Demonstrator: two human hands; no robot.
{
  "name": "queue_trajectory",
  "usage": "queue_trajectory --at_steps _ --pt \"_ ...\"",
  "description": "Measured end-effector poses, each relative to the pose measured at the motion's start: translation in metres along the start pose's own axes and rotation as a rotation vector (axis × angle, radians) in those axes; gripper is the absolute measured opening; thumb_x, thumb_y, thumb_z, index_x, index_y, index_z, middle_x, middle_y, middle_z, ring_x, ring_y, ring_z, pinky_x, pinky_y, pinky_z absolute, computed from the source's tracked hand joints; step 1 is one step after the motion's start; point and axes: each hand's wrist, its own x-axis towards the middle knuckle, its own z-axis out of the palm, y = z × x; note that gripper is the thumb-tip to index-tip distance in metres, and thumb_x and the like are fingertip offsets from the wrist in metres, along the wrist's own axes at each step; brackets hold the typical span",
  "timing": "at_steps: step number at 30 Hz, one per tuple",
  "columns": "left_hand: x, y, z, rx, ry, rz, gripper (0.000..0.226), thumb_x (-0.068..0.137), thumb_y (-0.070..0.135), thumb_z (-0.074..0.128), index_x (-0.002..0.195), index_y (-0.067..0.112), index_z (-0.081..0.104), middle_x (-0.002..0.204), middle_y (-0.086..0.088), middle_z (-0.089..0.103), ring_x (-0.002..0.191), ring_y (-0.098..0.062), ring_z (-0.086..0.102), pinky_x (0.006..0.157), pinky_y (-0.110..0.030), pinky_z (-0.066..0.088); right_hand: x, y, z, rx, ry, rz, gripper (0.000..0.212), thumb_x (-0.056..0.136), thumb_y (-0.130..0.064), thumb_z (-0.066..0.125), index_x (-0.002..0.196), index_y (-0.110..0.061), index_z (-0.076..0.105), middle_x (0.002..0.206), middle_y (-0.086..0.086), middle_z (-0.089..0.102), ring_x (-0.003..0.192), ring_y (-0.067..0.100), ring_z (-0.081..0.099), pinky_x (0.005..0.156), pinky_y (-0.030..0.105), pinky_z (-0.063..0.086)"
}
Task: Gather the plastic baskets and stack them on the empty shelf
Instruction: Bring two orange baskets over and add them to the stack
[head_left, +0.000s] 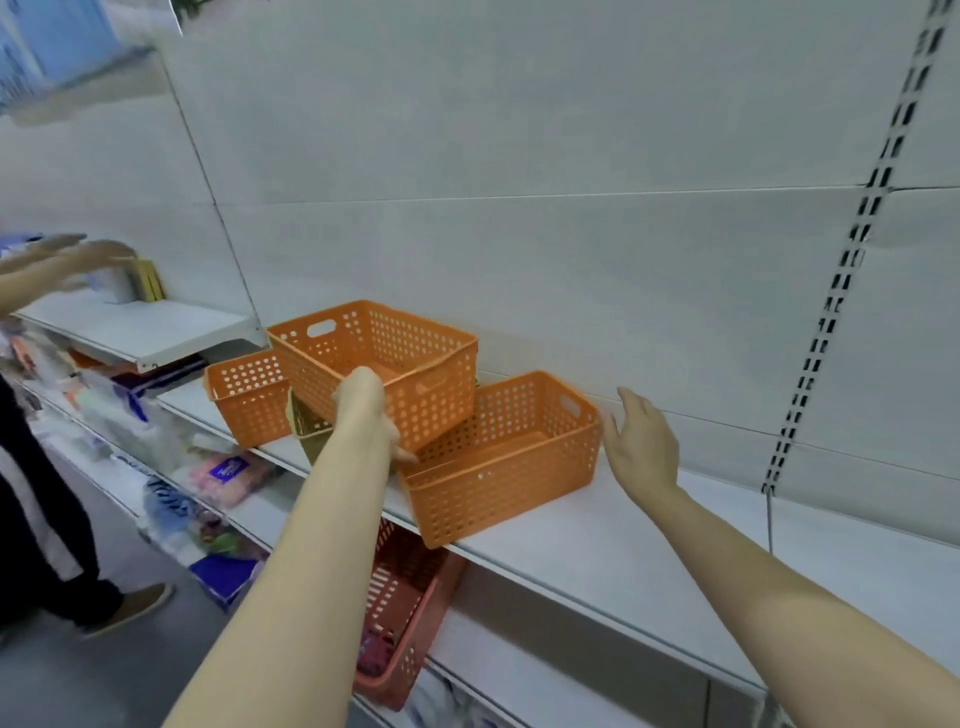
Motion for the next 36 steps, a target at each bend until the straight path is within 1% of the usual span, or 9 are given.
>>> queue_trajectory --at_steps 2,6,9,14,18,23,27,33,36 --pt "-0.008 -0.008 -0.004 -0.044 -0.006 0.059 0.043 0.103 0.014 0.026 0.144 0.015 0.038 0.126 -0.014 0.055 0.104 -0.037 0.059 0.083 -0.067 0.048 0.000 0.000 0.003 0.025 -0.021 0.038 0.049 0.099 -0.035 0.045 0.139 -0.007 0.045 0.138 0.013 0.053 0.126 0.033 0.048 0.095 0.041 0.041" --pt "-0.009 -0.014 -0.030 -0.165 0.032 0.154 0.029 0.104 0.014 0.032 0.125 0.021 0.050 0.125 -0.010 0.056 0.113 -0.033 0.057 0.080 -0.061 0.055 0.004 0.002 0.009 0.114 -0.080 0.105 0.053 0.098 -0.037 0.047 0.144 -0.011 0.041 0.136 0.012 0.057 0.122 0.034 0.054 0.094 0.041 0.042" --pt "-0.004 -0.020 -0.056 -0.181 -0.002 0.193 0.030 0.105 0.019 0.036 0.128 0.023 0.055 0.116 -0.004 0.060 0.098 -0.027 0.062 0.067 -0.054 0.058 0.007 -0.001 0.010 0.249 -0.138 0.181 0.057 0.096 -0.036 0.051 0.147 -0.017 0.038 0.136 0.010 0.058 0.122 0.030 0.055 0.100 0.041 0.042" --pt "0.000 -0.024 -0.096 -0.080 -0.039 0.374 0.032 0.105 0.026 0.043 0.132 0.028 0.060 0.115 -0.003 0.069 0.101 -0.026 0.067 0.076 -0.050 0.058 0.012 -0.014 0.014 0.561 -0.176 0.326 0.052 0.092 -0.028 0.058 0.143 -0.021 0.047 0.136 0.005 0.057 0.125 0.023 0.052 0.106 0.035 0.039" --pt "0.004 -0.023 -0.119 -0.119 -0.016 0.410 0.024 0.103 0.027 0.051 0.123 0.025 0.065 0.115 -0.009 0.070 0.105 -0.032 0.068 0.078 -0.053 0.059 0.018 -0.011 0.024 0.634 -0.123 0.423 0.040 0.084 -0.023 0.061 0.124 -0.022 0.066 0.123 0.002 0.067 0.112 0.023 0.062 0.096 0.046 0.050" --pt "0.002 -0.023 -0.136 -0.214 -0.036 0.480 0.016 0.098 0.024 0.060 0.111 0.024 0.070 0.102 -0.003 0.072 0.102 -0.028 0.069 0.071 -0.054 0.061 0.005 -0.020 0.003 0.718 -0.087 0.527 0.021 0.075 -0.011 0.069 0.073 -0.032 0.071 0.070 0.001 0.068 0.071 0.024 0.065 0.073 0.046 0.058" --pt "-0.004 -0.025 -0.146 -0.236 -0.052 0.497 0.013 0.093 0.029 0.066 0.103 0.026 0.073 0.102 -0.002 0.073 0.097 -0.027 0.070 0.071 -0.053 0.061 -0.014 -0.015 -0.007 0.694 -0.025 0.577 0.029 0.077 -0.001 0.063 0.092 -0.022 0.077 0.073 0.006 0.071 0.068 0.025 0.067 0.070 0.048 0.059" --pt "-0.047 -0.043 -0.156 -0.234 -0.116 0.558 0.015 0.092 0.030 0.067 0.105 0.026 0.074 0.095 0.003 0.074 0.090 -0.021 0.069 0.069 -0.051 0.061 -0.074 0.006 -0.050 0.639 0.226 0.488 0.033 0.087 -0.002 0.058 0.116 -0.011 0.070 0.111 0.006 0.072 0.105 0.023 0.066 0.095 0.031 0.048" --pt "-0.080 -0.060 -0.153 -0.247 -0.153 0.589 0.025 0.095 0.027 0.064 0.119 0.020 0.069 0.087 0.005 0.073 0.066 -0.008 0.069 0.058 -0.037 0.062 -0.110 0.024 -0.088 0.676 0.267 0.431 0.033 0.091 -0.004 0.056 0.122 -0.010 0.066 0.120 0.003 0.068 0.115 0.018 0.061 0.101 0.027 0.042"
